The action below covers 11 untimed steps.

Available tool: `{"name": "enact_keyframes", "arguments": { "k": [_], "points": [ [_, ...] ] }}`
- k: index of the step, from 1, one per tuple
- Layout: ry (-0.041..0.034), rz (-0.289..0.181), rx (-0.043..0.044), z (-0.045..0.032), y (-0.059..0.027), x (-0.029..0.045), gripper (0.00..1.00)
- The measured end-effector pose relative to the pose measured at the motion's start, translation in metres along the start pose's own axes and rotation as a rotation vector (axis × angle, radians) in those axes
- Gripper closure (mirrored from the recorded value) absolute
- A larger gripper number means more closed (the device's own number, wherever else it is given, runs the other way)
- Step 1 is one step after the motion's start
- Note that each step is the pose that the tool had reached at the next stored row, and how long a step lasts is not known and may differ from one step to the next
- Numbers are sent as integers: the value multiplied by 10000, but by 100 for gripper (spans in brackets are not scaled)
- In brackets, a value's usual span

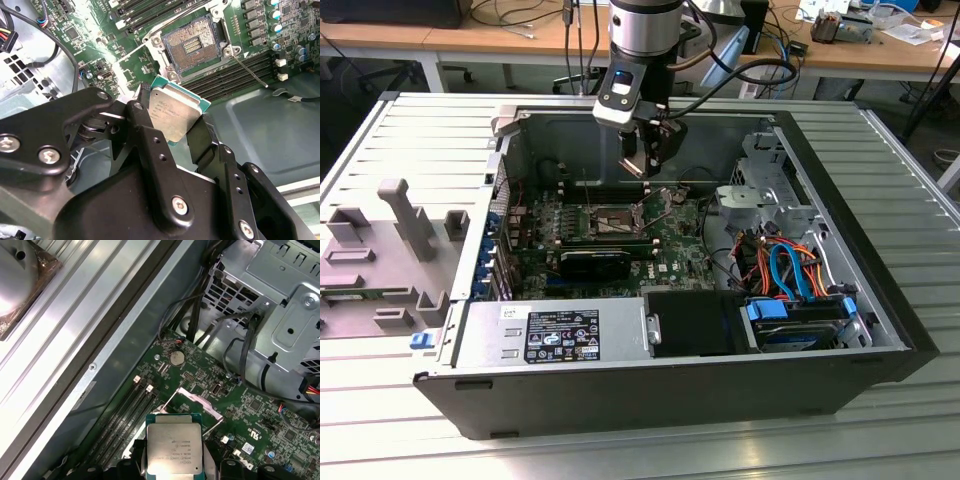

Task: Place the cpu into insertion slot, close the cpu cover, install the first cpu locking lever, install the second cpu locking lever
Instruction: 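Place the cpu into insertion slot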

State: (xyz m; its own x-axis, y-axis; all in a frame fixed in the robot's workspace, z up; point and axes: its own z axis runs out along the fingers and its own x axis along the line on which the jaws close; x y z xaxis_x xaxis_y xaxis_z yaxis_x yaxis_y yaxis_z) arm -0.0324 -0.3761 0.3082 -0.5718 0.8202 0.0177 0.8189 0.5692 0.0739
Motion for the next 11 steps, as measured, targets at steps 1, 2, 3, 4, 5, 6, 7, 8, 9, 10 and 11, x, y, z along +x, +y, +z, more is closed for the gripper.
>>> {"name": "enact_keyframes", "arguments": {
  "k": [1, 2, 3, 4, 5, 6, 7, 8, 9, 10, 11],
  "points": [
    [-1, 15, -1, 0, 0, 0, 46],
    [-2, 32, 0, 0, 0, 0, 46],
    [-3, 47, -1, 0, 0, 0, 46],
    [-5, 72, -1, 0, 0, 0, 46],
    [-7, 97, -1, 0, 0, 0, 46],
    [-8, 111, -2, 0, 0, 0, 46],
    [-9, 126, -2, 0, 0, 0, 46],
    [-11, 153, -2, 0, 0, 0, 46],
    [-13, 177, -3, 1, 0, 0, 46],
    [-14, 192, -3, 1, 0, 0, 46],
    [-15, 210, -3, 0, 0, 0, 46]
  ]
}}
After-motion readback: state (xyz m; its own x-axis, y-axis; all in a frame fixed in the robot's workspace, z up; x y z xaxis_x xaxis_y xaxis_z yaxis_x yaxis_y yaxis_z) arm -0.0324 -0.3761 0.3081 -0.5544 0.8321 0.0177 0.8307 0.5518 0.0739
